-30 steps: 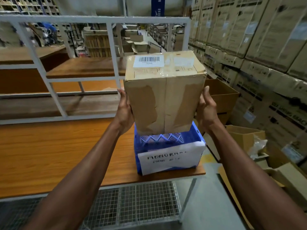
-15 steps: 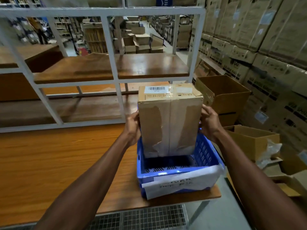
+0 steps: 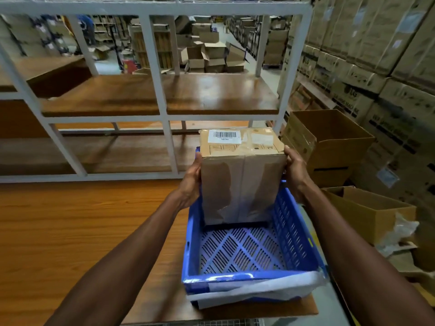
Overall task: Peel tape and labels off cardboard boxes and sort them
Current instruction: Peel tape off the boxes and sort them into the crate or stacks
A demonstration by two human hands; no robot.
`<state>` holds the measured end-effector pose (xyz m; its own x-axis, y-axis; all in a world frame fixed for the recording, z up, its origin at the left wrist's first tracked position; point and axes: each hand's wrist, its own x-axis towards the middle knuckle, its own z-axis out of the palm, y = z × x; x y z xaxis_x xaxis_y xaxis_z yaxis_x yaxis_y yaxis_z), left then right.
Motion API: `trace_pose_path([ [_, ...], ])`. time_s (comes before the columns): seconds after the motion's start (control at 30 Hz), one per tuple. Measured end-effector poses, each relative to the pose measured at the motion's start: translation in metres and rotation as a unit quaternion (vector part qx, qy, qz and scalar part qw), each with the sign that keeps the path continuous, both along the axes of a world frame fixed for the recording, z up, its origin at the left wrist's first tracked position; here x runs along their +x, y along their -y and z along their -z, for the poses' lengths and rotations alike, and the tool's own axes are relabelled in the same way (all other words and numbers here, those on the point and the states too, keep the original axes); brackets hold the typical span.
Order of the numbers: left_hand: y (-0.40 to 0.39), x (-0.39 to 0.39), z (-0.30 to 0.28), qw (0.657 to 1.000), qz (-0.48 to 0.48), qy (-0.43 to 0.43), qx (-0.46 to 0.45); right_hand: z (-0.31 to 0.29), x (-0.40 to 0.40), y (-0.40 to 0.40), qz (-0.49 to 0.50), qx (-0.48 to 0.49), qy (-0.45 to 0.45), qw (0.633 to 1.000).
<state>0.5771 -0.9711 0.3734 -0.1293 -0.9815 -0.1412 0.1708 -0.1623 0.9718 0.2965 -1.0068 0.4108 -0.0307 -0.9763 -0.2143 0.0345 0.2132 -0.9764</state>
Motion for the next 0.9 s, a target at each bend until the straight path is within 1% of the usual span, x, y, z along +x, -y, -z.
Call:
trace_pose_path([
  [0.1, 0.011, 0.007, -0.004, 0.999, -0.005, 0.017, 0.050, 0.003, 0.000, 0.014, -0.006, 0.007, -0.003, 1.000],
  [0.2, 0.020, 0.007, -0.008, 0.997, -0.054, 0.016, 0.060, 0.006, 0.005, 0.022, -0.017, 0.002, -0.006, 1.000],
  [0.4, 0.037, -0.003, -0.014, 0.995, -0.101, 0.002, 0.015, 0.005, 0.017, 0.038, -0.021, -0.025, 0.008, 0.999],
  [0.63, 0.059, -0.010, -0.008, 0.989, -0.141, -0.045, 0.005, -0.001, 0.020, 0.052, -0.017, -0.043, 0.017, 0.999],
  [0.77, 0.072, -0.015, 0.001, 0.987, -0.151, -0.060, 0.012, 0.004, 0.019, 0.057, -0.014, -0.025, 0.006, 1.000],
  [0.9, 0.078, -0.022, 0.004, 0.989, -0.144, -0.045, 0.003, 0.013, 0.013, 0.060, -0.001, -0.001, 0.043, 0.999],
])
